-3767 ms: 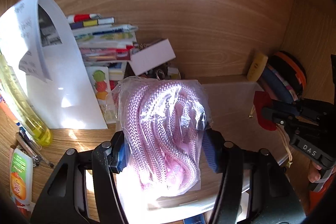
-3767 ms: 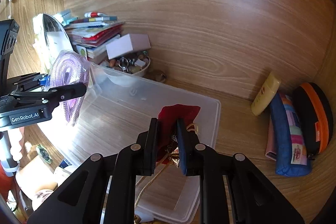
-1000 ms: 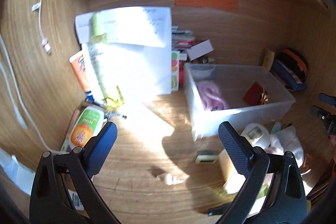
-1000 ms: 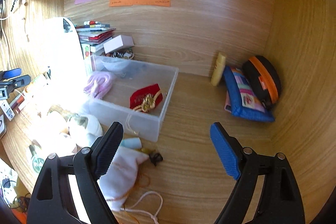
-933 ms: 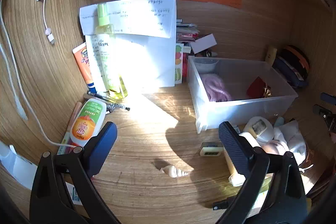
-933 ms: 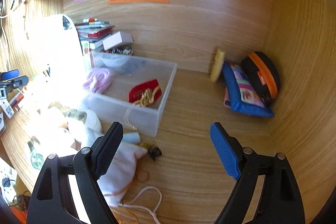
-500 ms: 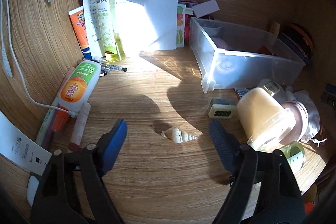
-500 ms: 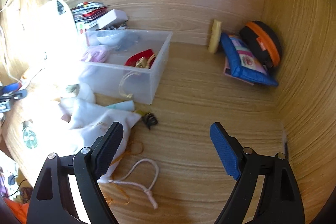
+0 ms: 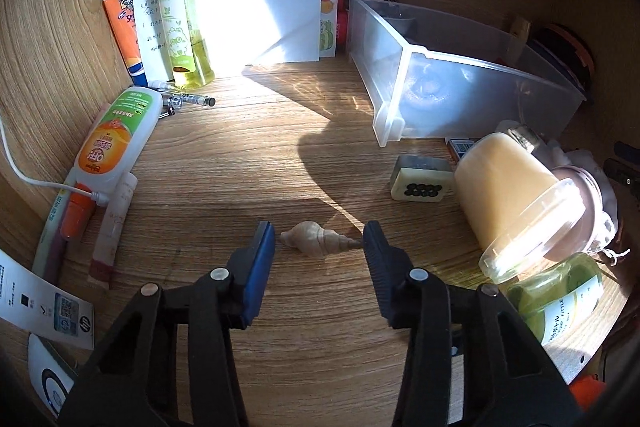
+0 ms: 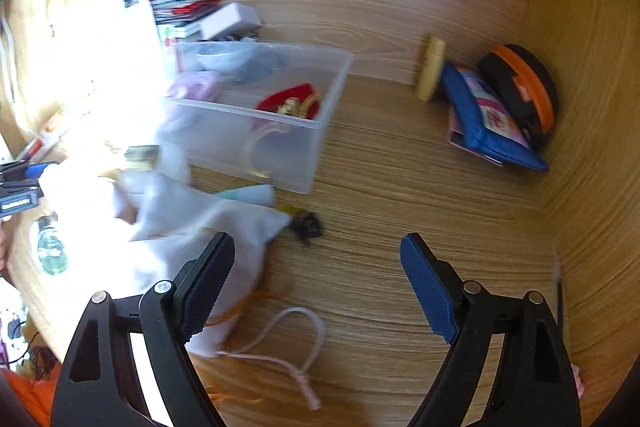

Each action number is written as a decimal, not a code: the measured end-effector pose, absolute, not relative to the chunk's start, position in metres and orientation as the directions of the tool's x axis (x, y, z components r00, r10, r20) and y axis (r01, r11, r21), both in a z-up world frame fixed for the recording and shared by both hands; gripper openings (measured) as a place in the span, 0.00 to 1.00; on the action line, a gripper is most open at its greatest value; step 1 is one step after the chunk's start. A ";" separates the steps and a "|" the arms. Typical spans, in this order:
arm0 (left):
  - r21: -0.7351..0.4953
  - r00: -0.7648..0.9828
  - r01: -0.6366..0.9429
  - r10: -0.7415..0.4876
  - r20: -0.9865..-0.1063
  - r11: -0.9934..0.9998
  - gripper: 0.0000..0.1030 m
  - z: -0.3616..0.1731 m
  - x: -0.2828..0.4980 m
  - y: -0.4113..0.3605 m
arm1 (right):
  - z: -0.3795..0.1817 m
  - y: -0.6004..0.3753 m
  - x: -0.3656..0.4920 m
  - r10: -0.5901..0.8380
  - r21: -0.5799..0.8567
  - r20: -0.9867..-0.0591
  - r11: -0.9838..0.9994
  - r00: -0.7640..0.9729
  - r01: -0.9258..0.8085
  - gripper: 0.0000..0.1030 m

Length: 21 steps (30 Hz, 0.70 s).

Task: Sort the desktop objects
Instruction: 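Grasp the small seashell with left tool while right tool grasps the black hair clip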

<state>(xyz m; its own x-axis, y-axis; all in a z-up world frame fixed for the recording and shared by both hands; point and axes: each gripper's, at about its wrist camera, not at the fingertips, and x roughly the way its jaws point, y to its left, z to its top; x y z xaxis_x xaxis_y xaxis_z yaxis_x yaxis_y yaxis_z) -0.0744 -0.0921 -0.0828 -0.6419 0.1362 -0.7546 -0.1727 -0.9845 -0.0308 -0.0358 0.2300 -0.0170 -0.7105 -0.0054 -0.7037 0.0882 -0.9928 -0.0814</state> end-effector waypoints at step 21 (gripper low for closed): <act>0.027 -0.652 -0.127 0.063 -0.755 -0.992 0.39 -0.082 -0.083 -0.089 | -0.047 0.239 -0.084 -0.090 -0.015 -0.816 -0.984 -0.571 0.177 0.28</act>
